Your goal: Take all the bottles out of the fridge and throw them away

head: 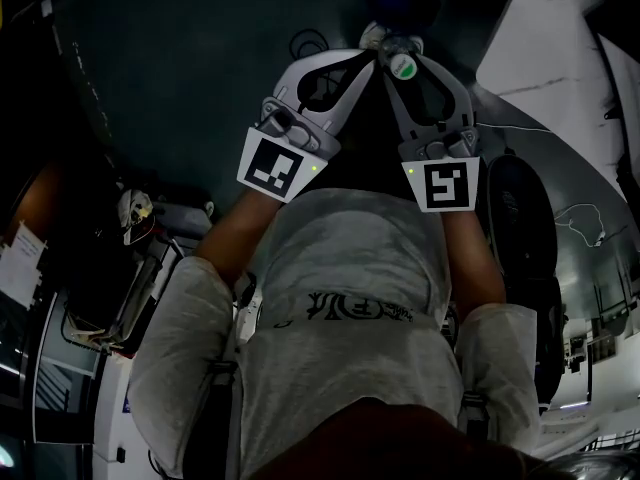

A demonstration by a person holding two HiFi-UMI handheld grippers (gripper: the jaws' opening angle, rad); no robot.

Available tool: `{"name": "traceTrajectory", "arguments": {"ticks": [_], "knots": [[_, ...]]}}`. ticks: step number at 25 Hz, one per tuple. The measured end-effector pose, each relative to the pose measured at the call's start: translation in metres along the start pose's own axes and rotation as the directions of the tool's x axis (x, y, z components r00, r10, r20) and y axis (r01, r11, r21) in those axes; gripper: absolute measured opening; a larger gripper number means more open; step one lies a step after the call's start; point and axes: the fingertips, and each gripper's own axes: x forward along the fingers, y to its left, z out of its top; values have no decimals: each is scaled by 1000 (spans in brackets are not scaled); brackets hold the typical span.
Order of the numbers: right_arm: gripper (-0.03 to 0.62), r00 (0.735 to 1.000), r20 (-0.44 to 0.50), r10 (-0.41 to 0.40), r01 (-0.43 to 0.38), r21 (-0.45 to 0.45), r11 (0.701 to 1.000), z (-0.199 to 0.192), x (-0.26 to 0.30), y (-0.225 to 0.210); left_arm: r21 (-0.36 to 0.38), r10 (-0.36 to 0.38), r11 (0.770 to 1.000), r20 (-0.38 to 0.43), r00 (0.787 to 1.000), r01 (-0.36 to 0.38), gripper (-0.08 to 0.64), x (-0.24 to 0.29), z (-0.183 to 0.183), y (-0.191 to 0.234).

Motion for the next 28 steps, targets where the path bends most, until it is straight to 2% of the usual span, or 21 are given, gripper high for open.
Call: {"name": "traceTrajectory", "arguments": {"ticks": [12, 17, 20, 24, 28], "knots": [[149, 1000, -7, -14, 14, -3, 1000, -46, 22, -2, -21, 16, 1000, -11, 1000, -16, 8, 3, -47, 9], [149, 999, -50, -9, 9, -18, 1000, -68, 31, -5, -20, 11, 1000, -14, 1000, -11, 8, 9, -66, 13], [149, 998, -64, -26, 27, 13, 1000, -83, 33, -8, -26, 10, 1000, -21, 1000, -11, 8, 15, -78, 15], [149, 996, -82, -41, 42, 3, 999, -100, 39, -13, -51, 16, 999, -33, 999, -18, 8, 20, -92, 20], [149, 995, -69, -68, 69, 16, 997, -112, 47, -22, -47, 5, 999, -45, 999, -7, 8, 28, -105, 22]]}}
